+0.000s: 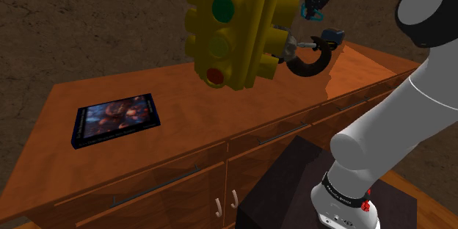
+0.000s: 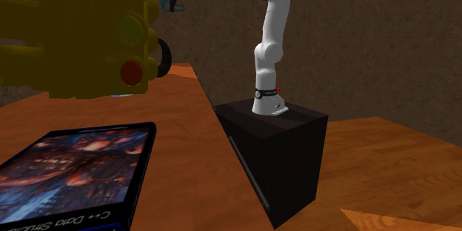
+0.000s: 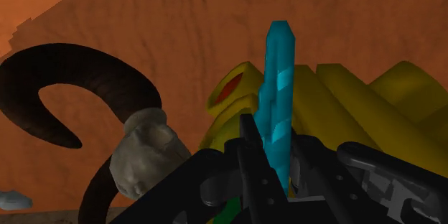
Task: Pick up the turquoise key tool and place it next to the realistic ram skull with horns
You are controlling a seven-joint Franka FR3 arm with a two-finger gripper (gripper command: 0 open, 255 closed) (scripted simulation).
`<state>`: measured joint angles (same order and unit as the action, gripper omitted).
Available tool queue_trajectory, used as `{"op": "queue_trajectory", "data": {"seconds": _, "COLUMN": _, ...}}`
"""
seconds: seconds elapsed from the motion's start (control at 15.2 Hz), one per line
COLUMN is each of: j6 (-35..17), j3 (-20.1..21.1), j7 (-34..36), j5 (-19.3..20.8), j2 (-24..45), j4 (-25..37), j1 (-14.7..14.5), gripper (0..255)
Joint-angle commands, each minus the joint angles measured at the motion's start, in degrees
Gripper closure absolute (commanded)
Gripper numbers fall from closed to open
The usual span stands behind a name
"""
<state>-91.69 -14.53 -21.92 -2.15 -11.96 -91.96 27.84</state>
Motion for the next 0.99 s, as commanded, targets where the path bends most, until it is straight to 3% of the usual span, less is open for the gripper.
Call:
{"op": "queue_trajectory", "data": {"seconds": 0.0, "j6": -1.62, "j3": 0.08, "j7": 0.01, "j5": 0.16, "j2": -0.67, "j4": -2.24, "j1": 0.02, "gripper": 255}}
{"op": "queue_trajectory", "data": {"seconds": 0.92, "j6": -12.8, "j3": 0.35, "j7": -0.13, "j5": 0.92, "j2": -4.14, "j4": -16.79, "j1": 0.27, "gripper": 255}}
